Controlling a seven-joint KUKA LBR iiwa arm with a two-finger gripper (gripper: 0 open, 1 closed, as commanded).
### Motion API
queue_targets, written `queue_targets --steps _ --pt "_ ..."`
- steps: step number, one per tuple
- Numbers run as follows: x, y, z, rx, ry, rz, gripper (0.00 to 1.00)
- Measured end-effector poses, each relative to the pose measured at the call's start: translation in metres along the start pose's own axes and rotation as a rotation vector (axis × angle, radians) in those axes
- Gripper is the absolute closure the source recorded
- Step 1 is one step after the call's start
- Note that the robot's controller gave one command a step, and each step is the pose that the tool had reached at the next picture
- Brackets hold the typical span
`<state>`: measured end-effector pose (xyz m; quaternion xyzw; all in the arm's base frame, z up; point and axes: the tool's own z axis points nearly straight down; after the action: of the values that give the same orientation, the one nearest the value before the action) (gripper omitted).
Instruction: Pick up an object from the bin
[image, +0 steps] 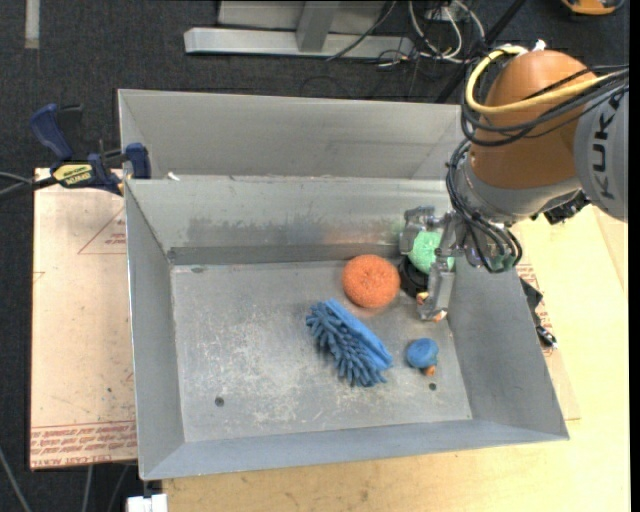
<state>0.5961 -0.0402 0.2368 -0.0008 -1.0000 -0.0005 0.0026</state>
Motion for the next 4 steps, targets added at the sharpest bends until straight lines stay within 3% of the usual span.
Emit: queue_targets --steps 1,2,3,4 --pt "-0.001 0.000 -0.005 0.000 -0.006 -0.001 0.00" --pt "-0.004 0.020 0.035 0.002 -0.014 -0.009 0.00" --pt "-0.015 0.055 0.079 0.000 -0.009 -0.042 0.00" --pt "-0.016 0.040 0.098 -0.003 -0.011 0.003 0.00"
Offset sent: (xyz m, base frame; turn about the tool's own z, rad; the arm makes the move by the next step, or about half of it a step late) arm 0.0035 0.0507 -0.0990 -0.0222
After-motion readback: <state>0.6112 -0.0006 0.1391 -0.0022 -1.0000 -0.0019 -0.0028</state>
